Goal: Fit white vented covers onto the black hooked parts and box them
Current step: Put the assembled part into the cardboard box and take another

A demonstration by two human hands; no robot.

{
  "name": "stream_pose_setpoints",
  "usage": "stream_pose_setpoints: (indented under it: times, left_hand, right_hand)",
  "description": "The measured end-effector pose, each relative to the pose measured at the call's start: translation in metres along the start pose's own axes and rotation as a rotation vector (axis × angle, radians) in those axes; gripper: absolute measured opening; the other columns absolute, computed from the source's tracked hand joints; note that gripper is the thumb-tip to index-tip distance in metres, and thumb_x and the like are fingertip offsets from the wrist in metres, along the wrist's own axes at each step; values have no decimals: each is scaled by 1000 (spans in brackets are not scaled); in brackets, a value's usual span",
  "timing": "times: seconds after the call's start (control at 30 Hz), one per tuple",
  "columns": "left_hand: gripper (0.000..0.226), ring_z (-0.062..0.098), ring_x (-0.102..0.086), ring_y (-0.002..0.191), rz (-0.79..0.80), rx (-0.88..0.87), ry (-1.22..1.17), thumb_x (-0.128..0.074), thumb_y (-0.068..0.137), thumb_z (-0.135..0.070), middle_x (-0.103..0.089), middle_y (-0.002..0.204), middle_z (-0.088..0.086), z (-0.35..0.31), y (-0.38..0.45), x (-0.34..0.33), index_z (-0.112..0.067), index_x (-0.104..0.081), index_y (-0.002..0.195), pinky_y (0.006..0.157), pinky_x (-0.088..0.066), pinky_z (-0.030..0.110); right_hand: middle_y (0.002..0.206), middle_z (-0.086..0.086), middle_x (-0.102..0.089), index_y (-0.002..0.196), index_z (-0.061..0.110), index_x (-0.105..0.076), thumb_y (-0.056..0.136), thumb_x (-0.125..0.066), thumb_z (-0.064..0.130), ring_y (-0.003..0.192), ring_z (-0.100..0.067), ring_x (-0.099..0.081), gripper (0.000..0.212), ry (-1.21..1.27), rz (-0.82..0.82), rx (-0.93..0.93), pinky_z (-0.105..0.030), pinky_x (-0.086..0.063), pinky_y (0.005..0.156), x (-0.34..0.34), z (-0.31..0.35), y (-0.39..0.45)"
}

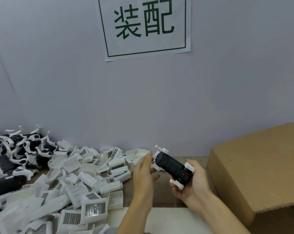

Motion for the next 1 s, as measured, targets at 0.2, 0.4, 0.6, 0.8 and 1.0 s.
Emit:
stream_pose_setpoints:
  times: [0.2, 0.4, 0.6, 0.8, 1.0]
  left_hand:
    - [40, 26, -72, 96, -96, 138, -145, -53, 99, -45, -76, 95, 7, -6, 5, 19, -11, -74, 98, 85, -54, 41]
    - [27, 28, -71, 94, 40, 89, -53, -60, 96, -31, -76, 93, 9, -13, 7, 15, -18, -81, 85, 62, -57, 27]
    - [16, 19, -68, 68, 109, 81, 1, -67, 92, -26, -72, 84, 9, -25, 8, 13, -13, -76, 90, 54, -53, 31]
    - [25, 21, -60, 55, 97, 150, 118, -72, 88, -32, -67, 73, 10, -49, 15, 21, -8, -70, 94, 72, -51, 41]
    - [26, 28, -60, 61, -55, 176, -162, -51, 99, -22, -66, 81, 16, -39, 9, 26, -3, -64, 87, 69, -54, 40]
  right_hand:
    - [106, -6, -67, 112, 18, -69, 98, -58, 20, 95, -20, -65, 18, -607, 121, 308, -25, -50, 75, -16, 30, -9]
    - [116, 6, -65, 115, 40, -61, 91, -70, 18, 96, 0, -64, 34, -1056, 279, 465, -9, -48, 73, -33, 51, -36]
    - [119, 19, -56, 123, 39, -53, 91, -70, 25, 102, 9, -58, 39, -1369, 221, 498, -6, -45, 78, -36, 67, -42]
    - [93, 9, -61, 99, 31, -59, 88, -68, 33, 73, -7, -58, 14, -1570, 133, 546, -24, -50, 63, -54, 49, -38]
    - [90, -2, -67, 94, 22, -61, 92, -64, 28, 70, -19, -68, 7, -1226, 15, 536, -32, -56, 59, -40, 67, -33]
Point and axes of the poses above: each hand's wrist, its own y-axis towards the middle knuckle, its own x-axis out of the back of the hand, z = x × y, the point moved 7 cm from there along y, towards the middle knuckle
